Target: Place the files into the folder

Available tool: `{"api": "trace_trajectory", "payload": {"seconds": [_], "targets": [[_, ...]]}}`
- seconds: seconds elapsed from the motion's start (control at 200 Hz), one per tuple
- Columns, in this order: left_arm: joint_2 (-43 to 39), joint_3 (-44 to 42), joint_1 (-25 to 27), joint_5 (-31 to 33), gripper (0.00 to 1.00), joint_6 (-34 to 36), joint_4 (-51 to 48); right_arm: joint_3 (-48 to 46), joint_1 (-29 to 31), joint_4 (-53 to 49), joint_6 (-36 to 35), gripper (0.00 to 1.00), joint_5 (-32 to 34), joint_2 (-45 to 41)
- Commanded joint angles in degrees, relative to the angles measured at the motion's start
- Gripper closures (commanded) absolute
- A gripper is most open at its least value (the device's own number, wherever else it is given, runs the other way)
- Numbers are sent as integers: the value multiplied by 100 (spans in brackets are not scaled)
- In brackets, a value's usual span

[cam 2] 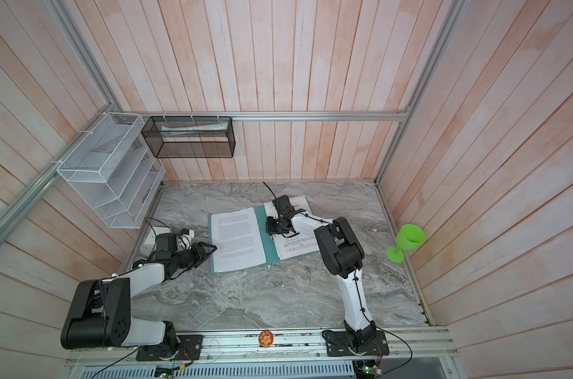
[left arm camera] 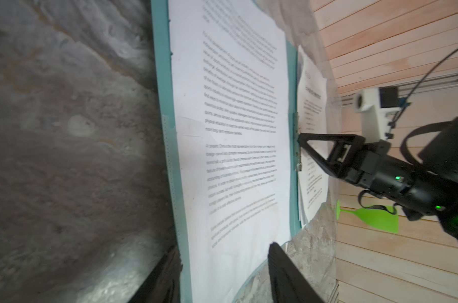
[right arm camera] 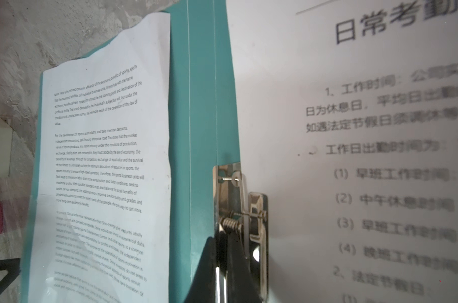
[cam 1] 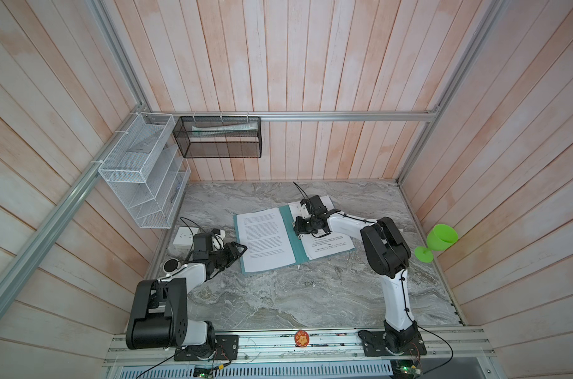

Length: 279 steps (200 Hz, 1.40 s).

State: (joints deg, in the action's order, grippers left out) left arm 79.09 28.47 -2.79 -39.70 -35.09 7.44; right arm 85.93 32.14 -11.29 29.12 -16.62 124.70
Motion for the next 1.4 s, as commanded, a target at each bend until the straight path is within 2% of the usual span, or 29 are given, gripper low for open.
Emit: {"api": "trace_trajectory", "payload": {"seconds": [0.0, 0.205, 0.45, 0.65, 1.02, 1.391], "targets": [[-227, 45, 75, -825, 45, -385, 688, -332, 157, -491, 174, 92, -446, 316], [-368, 52, 126, -964, 46, -762, 1167, -504, 160, -314, 284, 92, -611, 322], [-488, 461, 269, -907, 45, -669, 824, -785, 172, 18, 554, 92, -754, 102], [-567, 948, 527, -813, 37, -668, 539, -992, 194, 331, 810, 92, -980, -5], [-360, 1721, 1129, -711, 31, -744, 427, -1162, 292, 809, 1201, 92, -1314, 14], [169, 1934, 1614, -673, 30, -990, 998, -1263, 381, 1516, 1712, 92, -1867, 249]]}}
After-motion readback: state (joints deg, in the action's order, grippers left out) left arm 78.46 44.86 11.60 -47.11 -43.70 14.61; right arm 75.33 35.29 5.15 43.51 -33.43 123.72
